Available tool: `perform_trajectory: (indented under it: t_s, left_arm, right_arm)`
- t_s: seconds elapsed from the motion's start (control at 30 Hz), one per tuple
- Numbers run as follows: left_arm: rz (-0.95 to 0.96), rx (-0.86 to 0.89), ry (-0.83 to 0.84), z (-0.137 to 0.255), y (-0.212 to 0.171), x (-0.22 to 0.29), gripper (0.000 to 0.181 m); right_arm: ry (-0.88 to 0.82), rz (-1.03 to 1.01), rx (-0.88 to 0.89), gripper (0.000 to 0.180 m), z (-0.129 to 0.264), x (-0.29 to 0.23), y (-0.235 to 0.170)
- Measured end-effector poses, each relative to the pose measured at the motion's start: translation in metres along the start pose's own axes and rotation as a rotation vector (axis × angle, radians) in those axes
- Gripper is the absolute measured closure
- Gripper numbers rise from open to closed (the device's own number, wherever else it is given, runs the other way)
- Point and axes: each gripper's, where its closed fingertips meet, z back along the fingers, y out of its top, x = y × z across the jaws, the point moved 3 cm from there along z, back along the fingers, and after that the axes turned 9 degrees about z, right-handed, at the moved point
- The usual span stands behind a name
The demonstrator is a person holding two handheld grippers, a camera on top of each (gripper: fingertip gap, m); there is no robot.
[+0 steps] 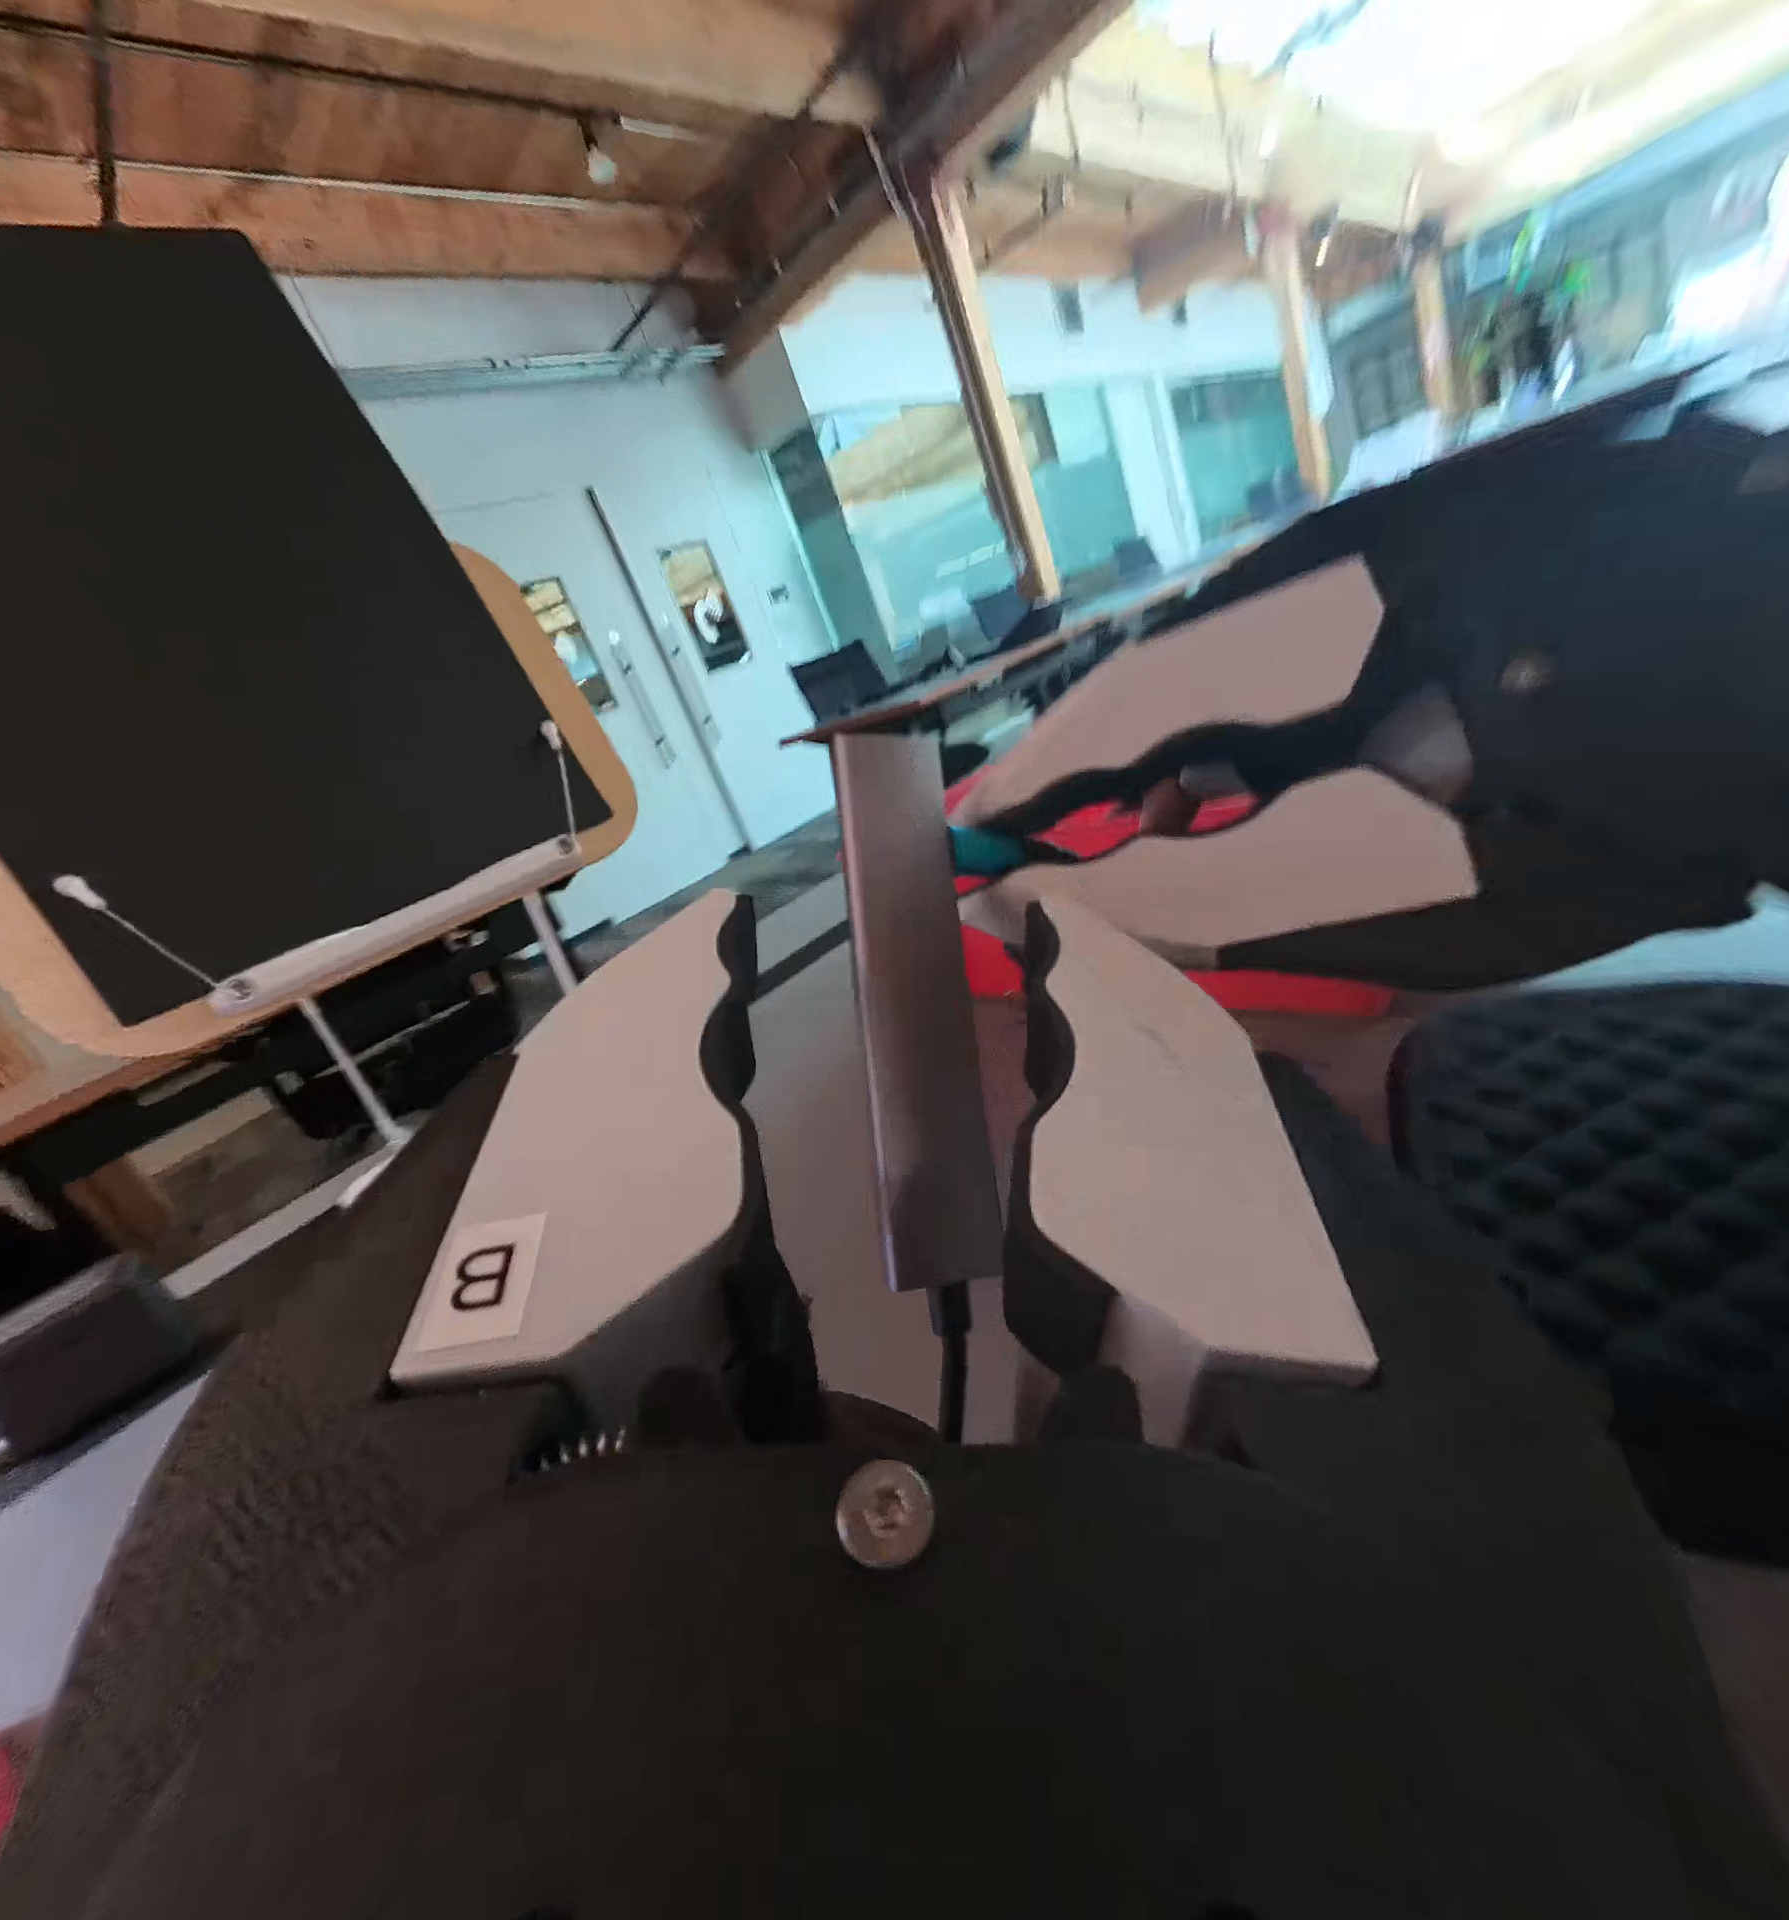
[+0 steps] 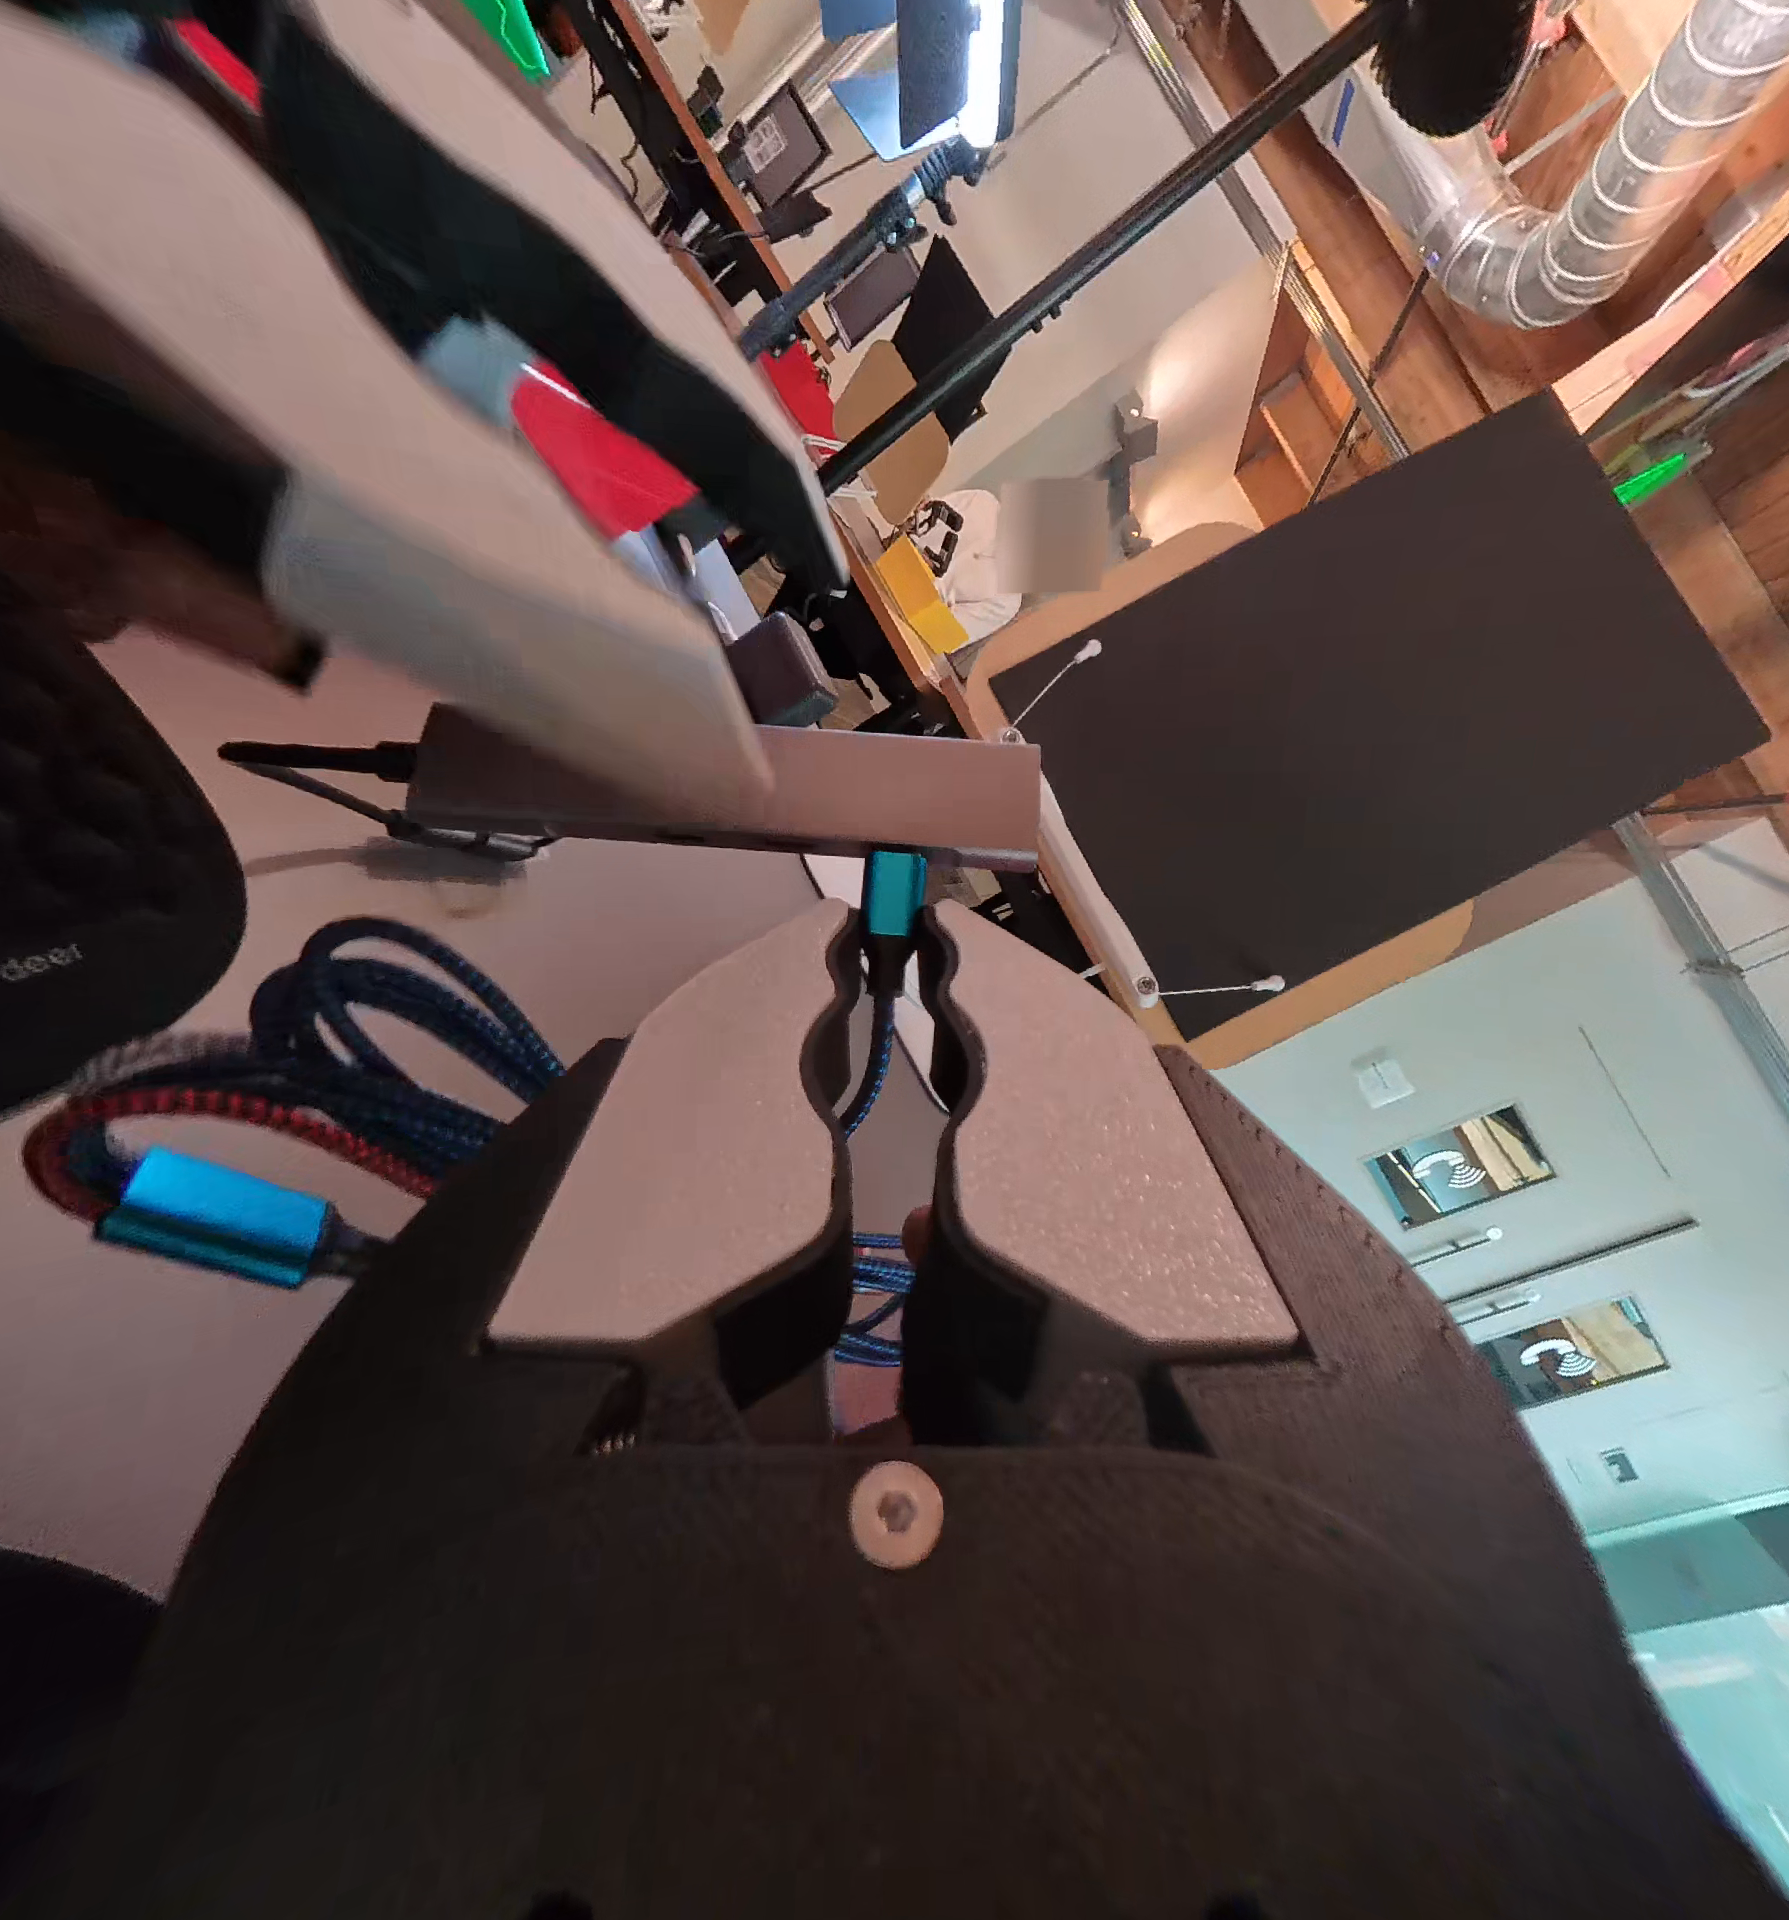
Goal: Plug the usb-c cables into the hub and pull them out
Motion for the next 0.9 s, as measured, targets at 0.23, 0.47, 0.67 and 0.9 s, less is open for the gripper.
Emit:
perform_trajectory:
  t_s: [0.23, 0.47, 0.67, 0.9]
  left_arm:
    - [-0.183, -0.111, 0.101, -0.005, -0.011, -0.002, 0.156]
    - [-0.094, -0.149, 0.180, -0.006, -0.013, -0.011, 0.157]
    - [-0.054, -0.214, 0.164, -0.014, -0.026, -0.010, 0.156]
    - [-0.102, -0.229, 0.166, -0.019, -0.021, -0.005, 0.158]
  right_arm:
    - [0.007, 0.022, 0.032, 0.170, 0.006, -0.005, 0.019]
    - [-0.107, 0.093, -0.025, 0.171, 0.001, -0.012, 0.023]
    - [-0.137, 0.031, -0.062, 0.171, 0.000, -0.023, 0.011]
    - [-0.079, -0.022, -0.052, 0.175, 0.003, -0.009, -0.002]
